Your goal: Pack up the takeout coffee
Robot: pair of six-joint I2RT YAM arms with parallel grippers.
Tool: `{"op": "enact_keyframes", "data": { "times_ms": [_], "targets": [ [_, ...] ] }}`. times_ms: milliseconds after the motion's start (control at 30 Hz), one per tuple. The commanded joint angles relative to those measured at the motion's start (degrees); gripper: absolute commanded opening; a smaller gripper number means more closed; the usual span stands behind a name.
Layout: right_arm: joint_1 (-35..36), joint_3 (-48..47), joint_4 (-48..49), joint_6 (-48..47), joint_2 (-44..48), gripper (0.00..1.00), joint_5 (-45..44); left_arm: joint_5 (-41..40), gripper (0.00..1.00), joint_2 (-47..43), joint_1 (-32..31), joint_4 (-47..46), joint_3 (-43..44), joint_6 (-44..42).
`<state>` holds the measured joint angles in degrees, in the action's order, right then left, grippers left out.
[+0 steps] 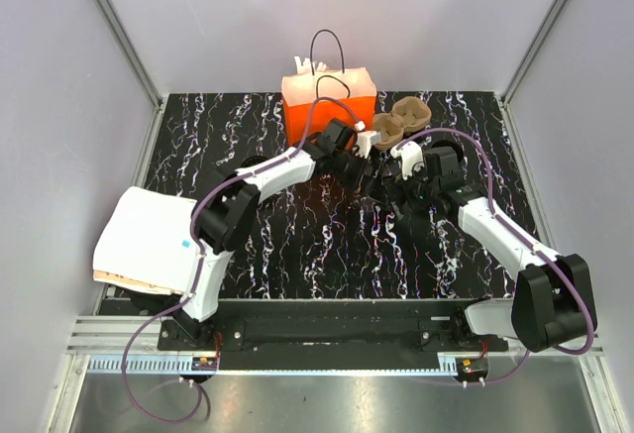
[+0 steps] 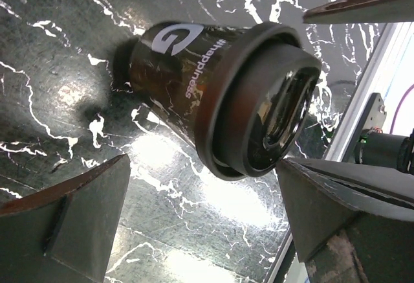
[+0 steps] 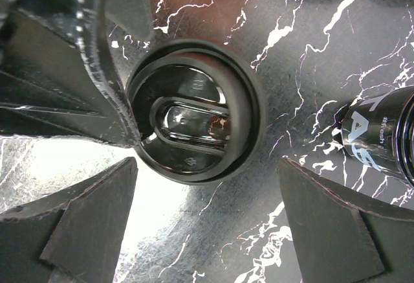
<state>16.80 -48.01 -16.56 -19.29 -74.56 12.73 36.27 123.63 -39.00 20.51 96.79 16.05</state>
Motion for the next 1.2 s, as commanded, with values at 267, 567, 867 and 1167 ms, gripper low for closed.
{"op": "enact_keyframes", "data": {
  "times_ms": [267, 567, 867, 1167],
  "targets": [
    [-0.19, -5.34, 1.79, -0.22, -0.75, 0.94, 0.72, -1.91, 0.99, 0.55, 0.86, 2.69, 9.9, -1.2],
    [-0.1, -3.94, 0.82, -0.75, 1.61, 0.84, 3.97, -1.38, 0.99, -0.49, 1.3, 2.52, 7.98, -0.94],
    [-0.19, 0.45, -4.71, -11.64, 6.89, 0.8, 7.3, 2.13, 0.99, -4.63, 2.44, 2.25, 2.71, -3.66],
    [4.37, 6.86, -0.76, -19.2, 9.17, 0.73, 1.78, 2.31, 0.99, -4.28, 3.23, 2.07, 1.91, -3.66]
  ]
}}
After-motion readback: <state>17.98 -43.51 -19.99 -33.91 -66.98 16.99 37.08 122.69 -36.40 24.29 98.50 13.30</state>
